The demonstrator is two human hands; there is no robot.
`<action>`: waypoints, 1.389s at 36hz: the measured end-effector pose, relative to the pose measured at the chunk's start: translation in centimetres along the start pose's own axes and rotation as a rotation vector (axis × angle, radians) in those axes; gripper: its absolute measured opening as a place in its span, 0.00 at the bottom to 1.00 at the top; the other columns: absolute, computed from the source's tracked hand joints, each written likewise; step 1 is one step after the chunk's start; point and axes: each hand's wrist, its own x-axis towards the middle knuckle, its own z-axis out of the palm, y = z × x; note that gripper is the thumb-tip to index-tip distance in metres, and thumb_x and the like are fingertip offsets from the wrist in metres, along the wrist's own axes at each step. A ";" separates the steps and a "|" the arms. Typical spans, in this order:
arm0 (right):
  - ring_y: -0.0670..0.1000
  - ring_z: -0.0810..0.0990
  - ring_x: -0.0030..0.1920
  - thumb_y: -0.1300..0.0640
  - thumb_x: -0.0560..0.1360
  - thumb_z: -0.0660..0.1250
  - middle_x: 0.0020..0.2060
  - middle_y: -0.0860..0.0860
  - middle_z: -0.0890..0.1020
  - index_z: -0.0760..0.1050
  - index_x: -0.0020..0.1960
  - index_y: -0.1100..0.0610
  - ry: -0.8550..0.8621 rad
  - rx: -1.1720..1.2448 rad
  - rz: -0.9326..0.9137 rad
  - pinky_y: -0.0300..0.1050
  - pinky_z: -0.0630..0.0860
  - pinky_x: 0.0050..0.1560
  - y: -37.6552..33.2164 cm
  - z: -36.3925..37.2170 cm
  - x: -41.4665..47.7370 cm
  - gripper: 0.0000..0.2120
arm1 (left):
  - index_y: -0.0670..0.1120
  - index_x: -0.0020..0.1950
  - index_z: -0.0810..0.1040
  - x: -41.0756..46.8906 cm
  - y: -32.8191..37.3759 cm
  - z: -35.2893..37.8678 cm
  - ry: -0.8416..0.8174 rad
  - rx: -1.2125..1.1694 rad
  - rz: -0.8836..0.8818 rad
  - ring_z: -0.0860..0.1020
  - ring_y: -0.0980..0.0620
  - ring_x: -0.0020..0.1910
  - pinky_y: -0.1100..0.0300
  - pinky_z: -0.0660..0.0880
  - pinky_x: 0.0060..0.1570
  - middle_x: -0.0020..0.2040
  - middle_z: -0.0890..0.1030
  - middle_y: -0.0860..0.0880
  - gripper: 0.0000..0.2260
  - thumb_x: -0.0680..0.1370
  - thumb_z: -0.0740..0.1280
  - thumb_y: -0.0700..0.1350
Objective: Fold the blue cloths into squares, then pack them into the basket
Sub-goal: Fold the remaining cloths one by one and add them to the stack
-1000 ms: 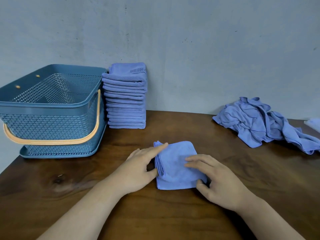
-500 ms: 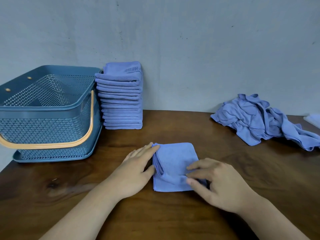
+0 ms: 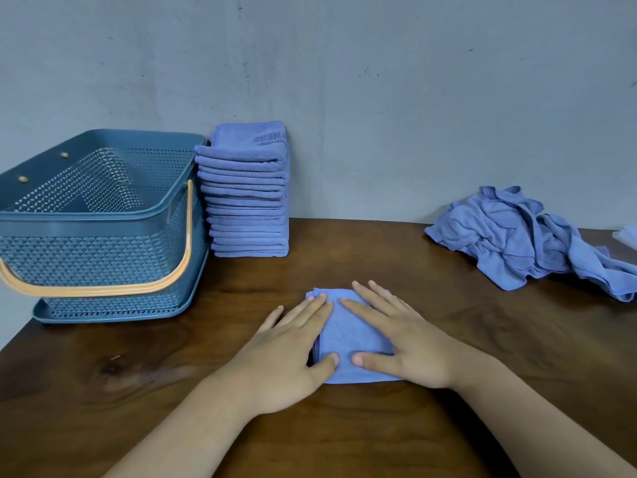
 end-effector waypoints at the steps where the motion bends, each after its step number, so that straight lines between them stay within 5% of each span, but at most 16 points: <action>1: 0.37 0.30 0.80 0.25 0.78 0.61 0.81 0.30 0.37 0.44 0.82 0.27 -0.008 -0.002 0.011 0.53 0.41 0.84 0.0 -0.1 0.0 0.39 | 0.60 0.86 0.39 -0.1 -0.1 -0.1 -0.001 -0.004 -0.009 0.33 0.71 0.78 0.54 0.38 0.83 0.83 0.35 0.66 0.36 0.84 0.54 0.66; 6: 0.42 0.27 0.80 0.21 0.74 0.60 0.79 0.28 0.33 0.41 0.78 0.21 -0.044 -0.043 0.086 0.52 0.40 0.83 -0.1 -0.1 0.0 0.40 | 0.60 0.86 0.42 -0.2 -0.5 -0.3 -0.016 -0.065 -0.034 0.36 0.72 0.79 0.58 0.39 0.82 0.82 0.37 0.67 0.36 0.83 0.59 0.62; 9: 0.43 0.27 0.81 0.21 0.74 0.60 0.79 0.28 0.33 0.40 0.78 0.21 -0.068 -0.056 0.111 0.51 0.39 0.83 -0.3 -0.4 0.2 0.41 | 0.65 0.80 0.60 0.3 -0.7 0.0 0.164 -0.342 -0.088 0.57 0.68 0.78 0.58 0.56 0.81 0.81 0.57 0.69 0.27 0.83 0.64 0.54; 12: 0.40 0.30 0.81 0.22 0.73 0.62 0.80 0.28 0.36 0.45 0.79 0.22 -0.014 0.029 0.105 0.52 0.42 0.83 -0.8 0.0 -0.2 0.40 | 0.64 0.66 0.70 1.0 -1.1 0.5 0.435 -0.426 -0.270 0.74 0.64 0.64 0.55 0.74 0.68 0.63 0.74 0.66 0.12 0.83 0.64 0.55; 14: 0.38 0.37 0.82 0.25 0.75 0.65 0.81 0.28 0.43 0.52 0.80 0.25 0.158 0.184 0.124 0.48 0.48 0.82 -0.5 0.4 -0.7 0.38 | 0.61 0.64 0.73 1.1 -0.9 0.6 0.471 -0.328 -0.337 0.75 0.61 0.59 0.53 0.77 0.63 0.57 0.74 0.64 0.12 0.83 0.62 0.60; 17: 0.39 0.63 0.77 0.29 0.79 0.61 0.74 0.30 0.68 0.72 0.72 0.34 0.537 0.296 0.341 0.45 0.64 0.74 0.4 0.1 -1.0 0.24 | 0.61 0.55 0.76 1.0 -0.3 0.3 0.445 -0.202 -0.334 0.72 0.61 0.54 0.54 0.73 0.61 0.50 0.74 0.63 0.13 0.82 0.59 0.67; 21: 0.43 0.71 0.59 0.26 0.76 0.61 0.54 0.34 0.76 0.77 0.49 0.38 0.488 0.012 0.567 0.48 0.67 0.58 1.2 0.2 -0.6 0.18 | 0.61 0.46 0.75 1.0 0.3 0.3 0.429 -0.110 -0.333 0.71 0.63 0.52 0.57 0.68 0.58 0.46 0.74 0.63 0.19 0.76 0.60 0.75; 27: 0.42 0.71 0.59 0.33 0.75 0.70 0.53 0.33 0.77 0.78 0.46 0.43 0.455 0.258 0.576 0.49 0.66 0.61 0.8 -0.4 0.2 0.13 | 0.61 0.46 0.75 1.4 0.3 0.6 0.427 -0.124 -0.337 0.70 0.62 0.54 0.57 0.67 0.59 0.46 0.75 0.62 0.15 0.76 0.65 0.71; 31: 0.52 0.82 0.45 0.45 0.77 0.73 0.43 0.45 0.84 0.78 0.46 0.49 0.480 0.631 0.494 0.55 0.79 0.49 0.0 -0.6 0.2 0.09 | 0.61 0.46 0.76 1.4 0.3 0.8 0.440 -0.189 -0.322 0.71 0.62 0.56 0.56 0.66 0.62 0.47 0.76 0.62 0.11 0.78 0.68 0.66; 34: 0.63 0.84 0.52 0.48 0.80 0.72 0.47 0.56 0.86 0.76 0.50 0.51 0.492 0.850 0.413 0.67 0.79 0.57 -0.8 -0.8 -0.2 0.08 | 0.62 0.54 0.77 1.5 0.4 0.9 0.432 -0.235 -0.332 0.71 0.63 0.60 0.54 0.69 0.66 0.54 0.76 0.66 0.10 0.79 0.66 0.65; 36: 0.65 0.85 0.54 0.54 0.81 0.73 0.50 0.59 0.87 0.75 0.56 0.52 0.501 1.024 0.337 0.72 0.78 0.60 -1.6 -1.1 -0.6 0.08 | 0.62 0.68 0.74 1.5 0.3 0.8 0.419 -0.367 -0.366 0.69 0.64 0.66 0.54 0.71 0.69 0.63 0.74 0.68 0.20 0.78 0.65 0.68; 39: 0.61 0.87 0.56 0.62 0.80 0.73 0.54 0.59 0.88 0.74 0.66 0.55 0.505 1.228 0.210 0.63 0.82 0.60 -3.1 -2.1 -1.1 0.17 | 0.62 0.79 0.67 1.4 0.9 0.0 0.419 -0.779 -0.355 0.72 0.66 0.70 0.55 0.70 0.73 0.70 0.76 0.67 0.35 0.75 0.67 0.74; 44: 0.63 0.86 0.57 0.64 0.74 0.76 0.55 0.61 0.87 0.78 0.66 0.57 0.579 1.334 0.123 0.61 0.82 0.59 -4.0 -2.1 -1.2 0.21 | 0.47 0.74 0.77 0.9 3.6 -0.7 0.272 -1.412 -0.161 0.80 0.46 0.69 0.43 0.72 0.72 0.69 0.83 0.47 0.21 0.83 0.70 0.55; 50: 0.65 0.86 0.57 0.63 0.70 0.80 0.53 0.60 0.87 0.84 0.59 0.59 0.656 1.310 0.229 0.64 0.82 0.62 -4.0 -1.3 -0.5 0.18 | 0.50 0.69 0.81 0.9 4.5 -0.2 0.437 -1.248 -0.183 0.85 0.50 0.61 0.54 0.83 0.59 0.61 0.86 0.52 0.13 0.85 0.66 0.48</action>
